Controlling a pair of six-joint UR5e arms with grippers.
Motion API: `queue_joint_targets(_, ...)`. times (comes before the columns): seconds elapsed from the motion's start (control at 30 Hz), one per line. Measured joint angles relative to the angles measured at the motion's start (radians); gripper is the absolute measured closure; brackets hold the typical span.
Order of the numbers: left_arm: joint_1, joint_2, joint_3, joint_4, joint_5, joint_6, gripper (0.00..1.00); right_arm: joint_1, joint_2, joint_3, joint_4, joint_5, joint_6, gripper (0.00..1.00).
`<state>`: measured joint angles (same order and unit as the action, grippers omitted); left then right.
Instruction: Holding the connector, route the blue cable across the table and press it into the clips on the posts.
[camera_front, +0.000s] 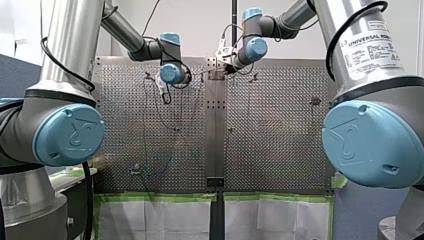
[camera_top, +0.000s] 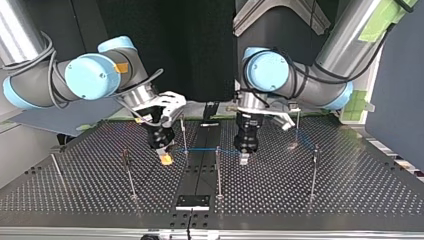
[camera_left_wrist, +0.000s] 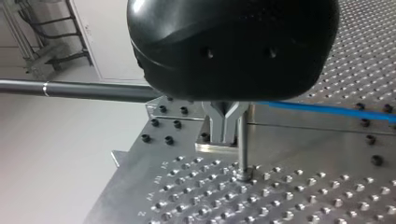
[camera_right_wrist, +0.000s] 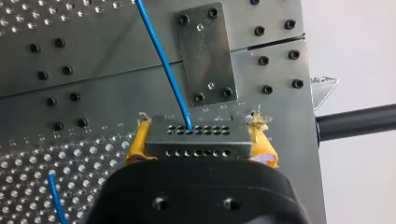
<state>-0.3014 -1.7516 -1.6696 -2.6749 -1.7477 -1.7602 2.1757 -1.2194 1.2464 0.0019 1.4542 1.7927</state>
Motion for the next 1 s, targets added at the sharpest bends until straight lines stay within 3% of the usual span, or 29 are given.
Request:
queue_joint_targets(0.17,0.007,-0.017,0.018,-0.002,0.014,-0.001,1.00,-0.007,0.002,0.000,-0.003,0.000,0.000,1.00)
queue_joint_targets(0.63,0.013,-0.136,0.101,0.002,0.026,-0.005,1.00,-0.052,0.039,-0.008,-0.012,-0.013,0.002,1.00)
queue_joint_targets(1.0,0.033,-0.148,0.120,-0.008,0.026,-0.022,1.00,-0.083,0.054,-0.037,-0.016,-0.035,0.012,1.00)
